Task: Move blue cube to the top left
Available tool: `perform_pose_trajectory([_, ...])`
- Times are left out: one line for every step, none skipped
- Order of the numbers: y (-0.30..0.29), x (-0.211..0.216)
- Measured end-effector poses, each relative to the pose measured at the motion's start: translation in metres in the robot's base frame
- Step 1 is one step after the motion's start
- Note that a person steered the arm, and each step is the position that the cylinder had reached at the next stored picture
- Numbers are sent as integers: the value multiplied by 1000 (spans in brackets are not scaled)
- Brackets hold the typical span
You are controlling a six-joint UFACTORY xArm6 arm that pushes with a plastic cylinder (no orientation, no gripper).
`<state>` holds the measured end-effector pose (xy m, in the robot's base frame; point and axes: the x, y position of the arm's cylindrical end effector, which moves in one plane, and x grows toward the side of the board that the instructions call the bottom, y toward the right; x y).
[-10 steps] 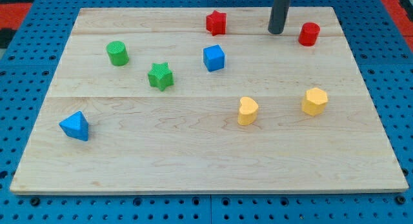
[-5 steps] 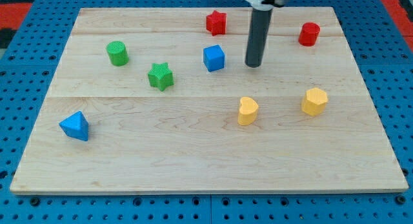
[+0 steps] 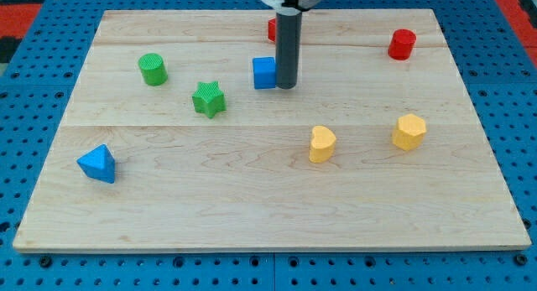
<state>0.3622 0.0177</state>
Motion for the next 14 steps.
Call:
perform_pose_trajectory([0, 1])
perform_pose_trajectory([0, 3])
perform_pose_trajectory([0, 26])
perform_pose_trajectory([4, 30])
perform_pose_trajectory([-10, 5])
perform_pose_trajectory([-11, -27])
perform_pose_trajectory([-19, -50])
perform_pose_trajectory([-60, -58])
perform_pose_trajectory([-90, -64])
perform_pose_trajectory([-124, -76])
perform_pose_trajectory([-156, -76])
perform_pose_trajectory([-172, -74])
perform_pose_trajectory([-174, -71])
perform_pose_trajectory([-177, -63])
